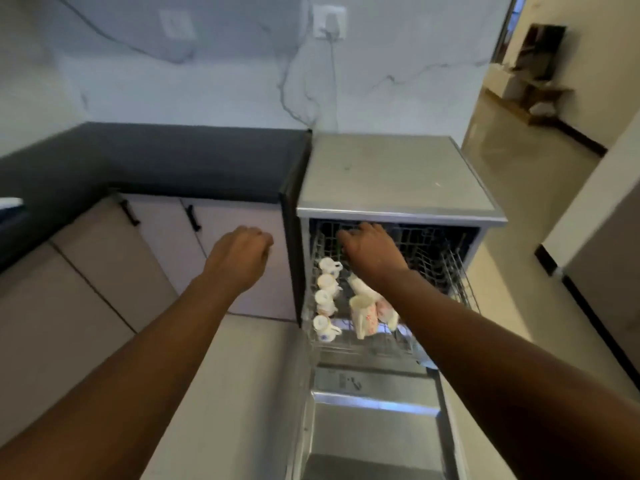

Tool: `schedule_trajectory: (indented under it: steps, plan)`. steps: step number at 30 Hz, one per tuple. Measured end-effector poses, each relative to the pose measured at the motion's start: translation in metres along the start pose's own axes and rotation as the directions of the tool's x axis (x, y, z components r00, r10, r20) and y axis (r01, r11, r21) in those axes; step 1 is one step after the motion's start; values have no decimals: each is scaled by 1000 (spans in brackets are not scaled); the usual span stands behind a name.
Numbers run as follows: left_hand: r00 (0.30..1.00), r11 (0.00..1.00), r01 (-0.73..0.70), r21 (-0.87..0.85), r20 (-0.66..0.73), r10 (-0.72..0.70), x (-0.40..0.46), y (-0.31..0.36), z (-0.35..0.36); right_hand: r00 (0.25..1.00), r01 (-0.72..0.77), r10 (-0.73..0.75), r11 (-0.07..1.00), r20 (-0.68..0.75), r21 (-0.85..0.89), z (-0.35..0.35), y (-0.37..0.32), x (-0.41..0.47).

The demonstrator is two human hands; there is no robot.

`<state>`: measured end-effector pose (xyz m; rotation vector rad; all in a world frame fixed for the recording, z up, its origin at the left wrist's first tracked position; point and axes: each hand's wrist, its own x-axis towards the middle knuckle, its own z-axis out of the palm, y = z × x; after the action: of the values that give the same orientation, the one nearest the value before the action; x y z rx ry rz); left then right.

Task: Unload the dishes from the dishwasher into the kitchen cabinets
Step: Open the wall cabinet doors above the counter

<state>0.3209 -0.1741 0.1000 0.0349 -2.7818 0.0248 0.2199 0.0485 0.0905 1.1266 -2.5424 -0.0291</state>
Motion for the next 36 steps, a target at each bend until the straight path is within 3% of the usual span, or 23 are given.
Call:
schedule_trajectory:
  steps: [9,14,16,19,22,29,36]
  plan:
    - [977,986,-25,164,-205,59,81,-106,-132,950,80,-130,980,-285,-181,-105,-33,164]
    - [949,968,37,249,-311,44,143,-209,-164,852,11,-80,991,-517,-135,-130,-42,280]
    - [942,972,95,216,-335,-17,165,-246,-174,823,17,-56,997,-565,-75,-137,-48,318]
    - [909,973,153,172,-410,-70,202,-297,-186,758,19,-94,992,-645,-122,-147,-55,372]
    - [835,988,147,54,-542,-95,232,-335,-202,715,27,-103,992,-691,-120,-163,-62,420]
    - [753,997,83,-4,-655,-65,315,-439,-219,680,71,-190,978,-708,-195,-192,-82,534]
    - [668,993,27,114,-741,67,421,-540,-225,661,12,-222,958,-717,-286,-199,-102,655]
